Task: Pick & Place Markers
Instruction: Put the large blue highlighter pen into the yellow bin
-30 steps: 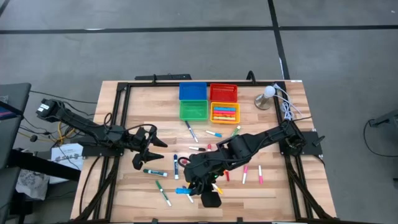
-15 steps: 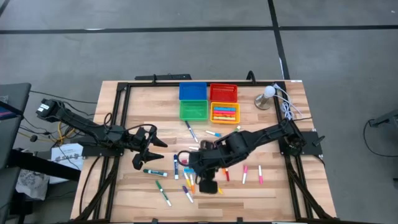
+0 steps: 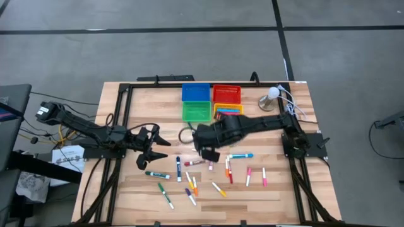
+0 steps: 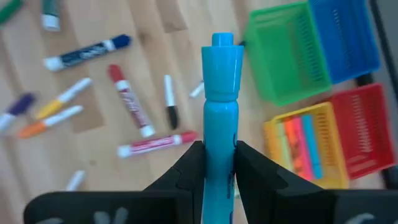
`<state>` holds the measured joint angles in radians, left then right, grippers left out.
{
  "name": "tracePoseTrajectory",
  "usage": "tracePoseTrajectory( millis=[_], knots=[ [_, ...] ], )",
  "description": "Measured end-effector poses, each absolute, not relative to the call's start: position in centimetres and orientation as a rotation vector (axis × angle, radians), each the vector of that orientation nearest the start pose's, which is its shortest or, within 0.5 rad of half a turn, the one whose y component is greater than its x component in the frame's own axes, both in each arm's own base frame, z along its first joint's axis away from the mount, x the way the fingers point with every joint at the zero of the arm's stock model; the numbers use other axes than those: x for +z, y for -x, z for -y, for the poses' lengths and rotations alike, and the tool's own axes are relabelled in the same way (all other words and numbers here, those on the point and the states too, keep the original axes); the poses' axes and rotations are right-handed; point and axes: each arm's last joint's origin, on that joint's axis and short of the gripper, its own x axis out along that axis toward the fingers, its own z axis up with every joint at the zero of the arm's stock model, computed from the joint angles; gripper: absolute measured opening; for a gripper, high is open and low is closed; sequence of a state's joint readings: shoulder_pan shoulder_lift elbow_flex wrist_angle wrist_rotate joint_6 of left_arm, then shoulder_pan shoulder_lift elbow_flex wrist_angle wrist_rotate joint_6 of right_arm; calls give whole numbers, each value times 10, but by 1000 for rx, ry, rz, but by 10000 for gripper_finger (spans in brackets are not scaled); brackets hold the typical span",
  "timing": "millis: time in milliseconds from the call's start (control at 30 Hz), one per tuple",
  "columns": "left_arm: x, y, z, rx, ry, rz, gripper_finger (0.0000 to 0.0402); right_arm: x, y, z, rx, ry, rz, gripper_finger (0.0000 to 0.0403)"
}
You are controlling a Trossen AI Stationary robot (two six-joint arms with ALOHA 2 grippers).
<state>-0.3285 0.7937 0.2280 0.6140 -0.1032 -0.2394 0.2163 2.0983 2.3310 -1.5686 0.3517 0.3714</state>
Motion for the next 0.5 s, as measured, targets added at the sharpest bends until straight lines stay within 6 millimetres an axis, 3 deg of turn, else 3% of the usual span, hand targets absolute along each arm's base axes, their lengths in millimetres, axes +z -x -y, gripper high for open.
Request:
tracePoseTrajectory(
  millis=[267, 500],
  knots=[
    [216, -164, 47, -199, 225, 26, 242, 354, -399, -10, -362, 122, -1286, 66],
    [216, -163, 47, -200, 219, 28, 242, 354, -398, 32, -356, 168, -1327, 66]
  ],
)
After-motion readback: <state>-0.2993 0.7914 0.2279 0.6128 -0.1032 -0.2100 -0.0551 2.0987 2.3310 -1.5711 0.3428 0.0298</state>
